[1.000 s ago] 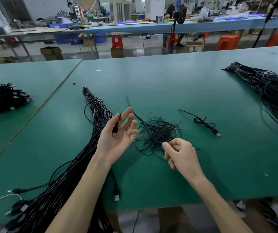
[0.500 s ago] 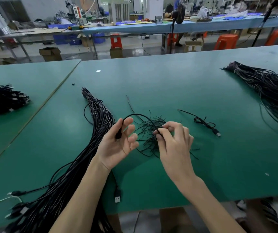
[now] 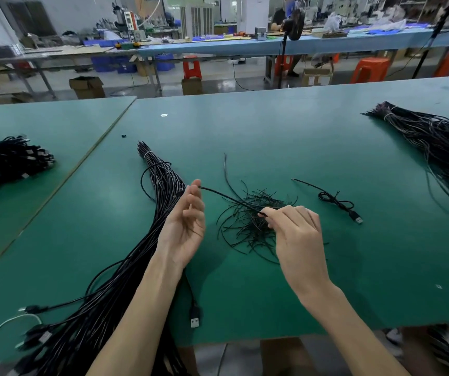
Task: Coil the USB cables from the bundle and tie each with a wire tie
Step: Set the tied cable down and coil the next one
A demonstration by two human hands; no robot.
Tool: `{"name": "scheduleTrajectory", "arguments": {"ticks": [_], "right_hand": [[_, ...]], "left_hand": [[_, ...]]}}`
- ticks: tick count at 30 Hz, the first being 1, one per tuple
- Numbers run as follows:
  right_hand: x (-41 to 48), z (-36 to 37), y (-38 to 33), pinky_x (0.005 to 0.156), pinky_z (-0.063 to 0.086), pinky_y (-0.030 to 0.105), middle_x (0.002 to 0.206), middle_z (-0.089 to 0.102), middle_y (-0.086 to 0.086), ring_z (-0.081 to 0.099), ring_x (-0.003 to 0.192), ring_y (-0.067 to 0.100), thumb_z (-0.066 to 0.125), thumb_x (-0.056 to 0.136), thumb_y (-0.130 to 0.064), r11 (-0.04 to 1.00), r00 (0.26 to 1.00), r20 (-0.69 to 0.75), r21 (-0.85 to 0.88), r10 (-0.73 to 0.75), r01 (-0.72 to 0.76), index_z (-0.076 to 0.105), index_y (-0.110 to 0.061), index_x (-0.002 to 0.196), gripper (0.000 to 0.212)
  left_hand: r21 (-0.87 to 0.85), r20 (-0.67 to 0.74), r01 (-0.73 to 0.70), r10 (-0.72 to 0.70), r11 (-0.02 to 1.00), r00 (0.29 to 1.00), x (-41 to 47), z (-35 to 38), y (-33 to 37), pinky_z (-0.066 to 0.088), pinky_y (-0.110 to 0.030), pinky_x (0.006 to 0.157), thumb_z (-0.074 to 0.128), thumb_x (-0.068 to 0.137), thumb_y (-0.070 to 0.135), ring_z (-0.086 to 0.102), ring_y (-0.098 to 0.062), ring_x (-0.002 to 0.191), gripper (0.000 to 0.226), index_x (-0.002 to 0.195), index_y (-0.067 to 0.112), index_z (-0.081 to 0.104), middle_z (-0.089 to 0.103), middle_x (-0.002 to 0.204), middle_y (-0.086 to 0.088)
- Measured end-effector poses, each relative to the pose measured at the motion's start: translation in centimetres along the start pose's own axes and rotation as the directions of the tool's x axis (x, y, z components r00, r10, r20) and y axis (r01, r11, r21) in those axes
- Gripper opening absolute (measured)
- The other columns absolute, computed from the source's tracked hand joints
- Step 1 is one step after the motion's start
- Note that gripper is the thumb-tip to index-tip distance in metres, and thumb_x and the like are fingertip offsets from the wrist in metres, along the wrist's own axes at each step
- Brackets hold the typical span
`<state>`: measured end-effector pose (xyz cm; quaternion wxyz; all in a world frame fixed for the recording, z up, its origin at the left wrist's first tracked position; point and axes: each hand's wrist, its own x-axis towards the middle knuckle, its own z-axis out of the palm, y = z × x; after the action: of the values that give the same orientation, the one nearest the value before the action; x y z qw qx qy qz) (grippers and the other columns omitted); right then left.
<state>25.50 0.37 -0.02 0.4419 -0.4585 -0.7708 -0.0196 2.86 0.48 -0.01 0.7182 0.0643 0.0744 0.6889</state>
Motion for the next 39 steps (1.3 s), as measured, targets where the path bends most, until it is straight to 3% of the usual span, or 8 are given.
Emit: {"name": "scheduleTrajectory", "arguments": {"ticks": [6,11,13,17,25,32,36,39], "right_hand": [[-1.6,0.2,0.1,0.098,0.04,0.035,0.085,0.062,-0.003,0.056,0.085,0.023,0.079,0.081,0.007,0.947,0.953,0.124,-0.135,-0.277,0.293,0.075,-0.013,0.114,0.038],[-3.0,0.7,-0.1,0.083,0.036,0.034,0.081,0.05,-0.005,0.046,0.08,0.019,0.076,0.091,-0.015,0.907,0.891,0.283,-0.128,-0.355,0.401,0.073,-0.018,0.111,0.021],[-3.1,0.7,0.1,0.079,0.035,0.033,0.078,0.048,-0.007,0.043,0.079,0.018,0.069,0.098,-0.025,0.922,0.904,0.273,-0.116,-0.329,0.37,0.072,-0.021,0.101,0.006],[-3.1,0.8,0.2,0.077,0.036,0.032,0.074,0.051,-0.011,0.045,0.076,0.016,0.051,0.105,-0.03,0.957,0.936,0.254,-0.097,-0.243,0.274,0.072,-0.023,0.09,0.027],[-0.3,-1.3,1.2,0.08,0.032,0.028,0.065,0.034,-0.026,0.037,0.073,0.008,0.068,0.096,-0.04,1.0,0.962,0.271,0.027,0.008,-0.016,0.069,-0.023,0.08,0.023],[4.3,-1.6,-1.3,0.086,0.04,0.034,0.064,0.057,-0.008,0.052,0.077,0.021,0.063,0.097,-0.043,0.988,0.908,0.393,-0.018,0.148,-0.154,0.063,-0.023,0.07,0.034],[5.2,-0.7,-3.8,0.072,0.048,0.038,0.065,0.064,0.002,0.059,0.072,0.028,0.059,0.097,-0.039,0.955,0.891,0.378,0.053,0.25,-0.291,0.064,-0.013,0.07,0.038],[5.1,0.0,-5.5,0.08,0.044,0.038,0.083,0.07,0.004,0.062,0.08,0.027,0.046,0.106,-0.034,0.974,0.899,0.38,-0.03,0.218,-0.224,0.058,-0.013,0.08,0.036]], "left_hand": [[0.296,-0.046,-0.047,0.063,0.954,0.997,0.1,0.6,-0.6,0.059,-0.026,0.077,0.055,0.103,0.022,0.068,-0.014,0.087,0.021,0.088,0.011,0.066,0.067,0.095,-0.002],[0.161,-0.024,0.013,-0.009,0.987,1.0,0.1,0.2,-0.2,0.037,-0.017,0.05,0.044,0.106,0.018,0.042,-0.004,0.052,0.022,0.088,0.015,0.057,0.054,0.077,0.009],[0.186,-0.023,0.032,-0.028,0.982,0.999,0.2,0.1,-0.2,0.024,-0.022,0.046,0.038,0.111,0.025,0.026,-0.006,0.045,0.031,0.085,0.019,0.054,0.046,0.067,0.011],[0.227,0.007,0.057,-0.06,0.972,0.998,0.0,0.0,0.0,0.019,-0.026,0.044,0.042,0.11,0.031,0.017,-0.01,0.04,0.035,0.078,0.022,0.053,0.039,0.054,0.008],[0.491,0.135,0.164,-0.261,0.855,0.956,-0.7,0.2,-0.2,0.018,-0.024,0.041,0.043,0.109,0.032,0.017,-0.01,0.033,0.039,0.074,0.02,0.055,0.028,0.04,0.009],[0.789,0.124,0.167,-0.42,0.591,0.899,-0.9,0.1,-1.6,0.04,-0.019,0.047,0.047,0.108,0.037,0.052,-0.009,0.041,0.036,0.08,0.016,0.058,0.057,0.056,0.006],[0.8,0.126,0.082,-0.299,0.594,0.946,-0.1,-0.3,-2.9,0.056,-0.033,0.078,0.039,0.11,0.03,0.069,-0.025,0.075,0.036,0.102,-0.001,0.057,0.069,0.083,-0.011],[0.81,0.118,-0.039,-0.097,0.584,0.988,0.4,-0.6,-3.5,0.057,-0.029,0.079,0.036,0.111,0.024,0.071,-0.017,0.08,0.039,0.102,-0.005,0.061,0.072,0.088,-0.006]]}}
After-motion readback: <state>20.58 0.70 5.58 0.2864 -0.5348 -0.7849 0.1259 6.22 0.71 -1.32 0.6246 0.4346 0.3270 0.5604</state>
